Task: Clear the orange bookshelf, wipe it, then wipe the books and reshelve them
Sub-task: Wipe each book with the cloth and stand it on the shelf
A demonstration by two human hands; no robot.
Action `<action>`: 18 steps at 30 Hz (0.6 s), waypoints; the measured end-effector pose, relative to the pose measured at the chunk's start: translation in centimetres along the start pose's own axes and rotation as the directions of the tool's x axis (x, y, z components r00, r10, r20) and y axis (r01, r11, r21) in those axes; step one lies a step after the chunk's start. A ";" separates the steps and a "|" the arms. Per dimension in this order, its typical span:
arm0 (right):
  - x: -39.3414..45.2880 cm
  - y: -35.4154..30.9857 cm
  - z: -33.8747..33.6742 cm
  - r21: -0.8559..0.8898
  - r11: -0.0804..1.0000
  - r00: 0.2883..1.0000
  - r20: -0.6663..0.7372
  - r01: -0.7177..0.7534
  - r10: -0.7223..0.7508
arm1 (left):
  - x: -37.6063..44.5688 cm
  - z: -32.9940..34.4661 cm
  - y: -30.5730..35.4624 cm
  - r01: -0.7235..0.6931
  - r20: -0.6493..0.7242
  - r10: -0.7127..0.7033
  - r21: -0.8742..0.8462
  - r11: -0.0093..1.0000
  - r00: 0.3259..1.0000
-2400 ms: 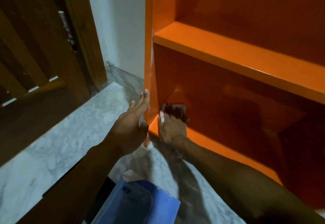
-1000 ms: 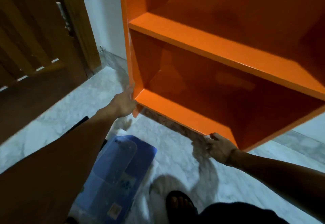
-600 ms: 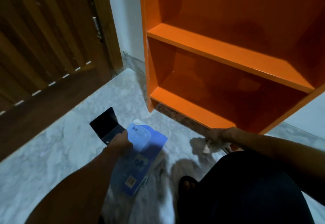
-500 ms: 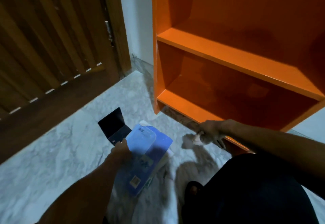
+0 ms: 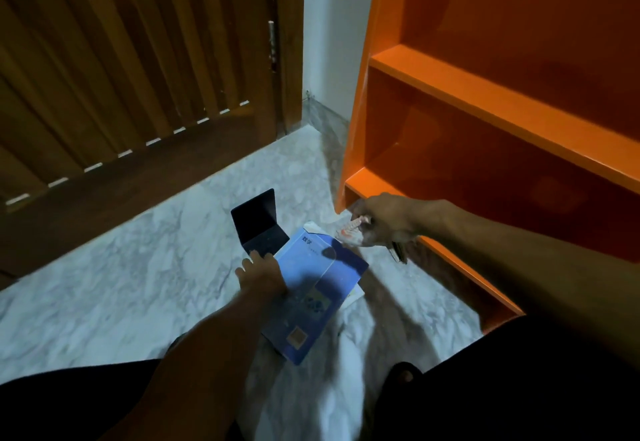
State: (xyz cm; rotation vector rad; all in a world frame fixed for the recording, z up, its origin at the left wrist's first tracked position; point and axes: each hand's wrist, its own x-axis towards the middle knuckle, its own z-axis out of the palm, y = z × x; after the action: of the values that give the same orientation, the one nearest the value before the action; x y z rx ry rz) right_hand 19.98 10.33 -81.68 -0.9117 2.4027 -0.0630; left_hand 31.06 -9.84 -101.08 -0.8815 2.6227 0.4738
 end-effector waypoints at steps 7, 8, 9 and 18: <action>-1.1 -1.0 -1.8 -0.010 1.000 0.998 -0.054 -0.015 0.015 | 2.5 4.5 -0.3 -0.205 -0.195 0.190 -0.060 0.977 0.962; -1.3 -1.2 -1.7 -0.004 1.000 0.998 -0.053 -0.023 0.023 | 2.0 4.1 -0.1 -0.191 -0.193 0.179 -0.041 0.981 0.965; -1.4 -1.2 -1.6 0.000 1.000 0.998 -0.048 -0.028 0.028 | 1.3 4.1 0.0 -0.174 -0.200 0.170 -0.002 0.985 0.965; -2.7 -1.7 -1.6 0.048 0.998 0.995 -0.100 0.033 -0.028 | -1.1 3.7 0.6 -0.145 -0.205 0.173 0.147 0.978 0.963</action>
State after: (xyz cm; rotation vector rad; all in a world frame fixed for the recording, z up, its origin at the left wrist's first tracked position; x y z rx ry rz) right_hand 21.79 10.49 -78.59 -0.9428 2.4671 -0.1836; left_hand 32.23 -7.28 -103.77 -0.7193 2.9005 0.2519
